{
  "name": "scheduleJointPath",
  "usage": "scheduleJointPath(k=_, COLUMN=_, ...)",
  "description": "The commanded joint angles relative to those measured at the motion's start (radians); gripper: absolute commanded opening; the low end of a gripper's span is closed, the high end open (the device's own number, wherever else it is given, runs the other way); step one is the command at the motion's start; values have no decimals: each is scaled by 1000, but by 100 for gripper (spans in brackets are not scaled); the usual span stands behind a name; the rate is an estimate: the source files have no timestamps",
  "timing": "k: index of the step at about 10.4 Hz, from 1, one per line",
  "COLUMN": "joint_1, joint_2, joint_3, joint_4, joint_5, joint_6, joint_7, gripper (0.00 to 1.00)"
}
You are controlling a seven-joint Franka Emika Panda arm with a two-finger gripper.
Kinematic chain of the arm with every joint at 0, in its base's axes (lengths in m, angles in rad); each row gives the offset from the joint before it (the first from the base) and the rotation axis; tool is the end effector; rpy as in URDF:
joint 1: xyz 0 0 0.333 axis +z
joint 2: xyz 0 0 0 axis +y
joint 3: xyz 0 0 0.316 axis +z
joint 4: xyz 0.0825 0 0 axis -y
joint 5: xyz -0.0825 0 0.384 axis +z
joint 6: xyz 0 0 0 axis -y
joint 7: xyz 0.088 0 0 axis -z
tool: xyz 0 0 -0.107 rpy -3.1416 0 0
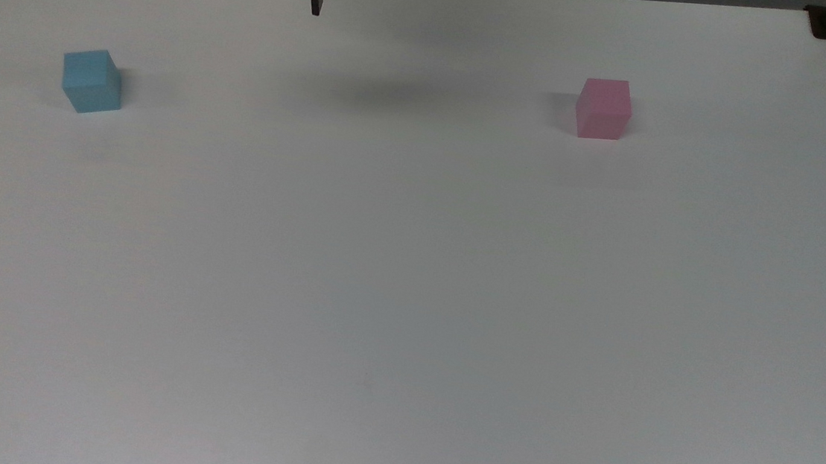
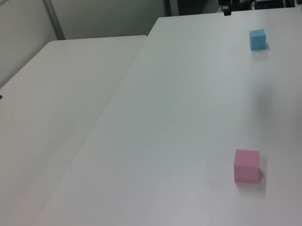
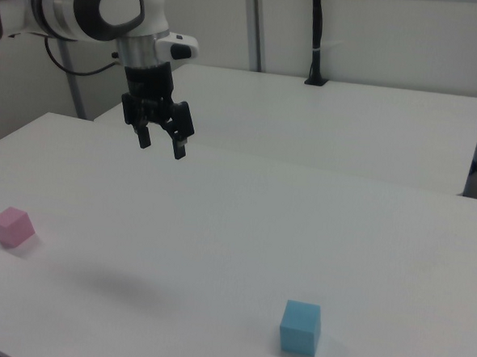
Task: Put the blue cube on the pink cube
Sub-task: 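Move the open gripper over the light-blue cube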
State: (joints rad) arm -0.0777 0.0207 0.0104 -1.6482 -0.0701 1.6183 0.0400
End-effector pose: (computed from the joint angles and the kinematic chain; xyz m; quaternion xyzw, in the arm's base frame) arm 0.5600 -0.0450 0.5807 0.9978 -0.0510 -0.0258 0.0345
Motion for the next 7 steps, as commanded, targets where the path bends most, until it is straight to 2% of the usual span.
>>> scheduleJointPath(k=1, joint_1=26, joint_2=-8, joint_3=-23, joint_4=-4, joint_5=-13, joint_6=2, joint_7=-97, gripper=100)
scheduleJointPath(k=2, joint_1=26, joint_2=-8, joint_3=-23, joint_4=-4, joint_5=-11, joint_6=0, joint_7=-135, gripper=100)
scheduleJointPath(k=7, joint_1=30, joint_2=-2, joint_3=-26, joint_4=-4, joint_5=-11, joint_6=9, joint_7=-144, gripper=100)
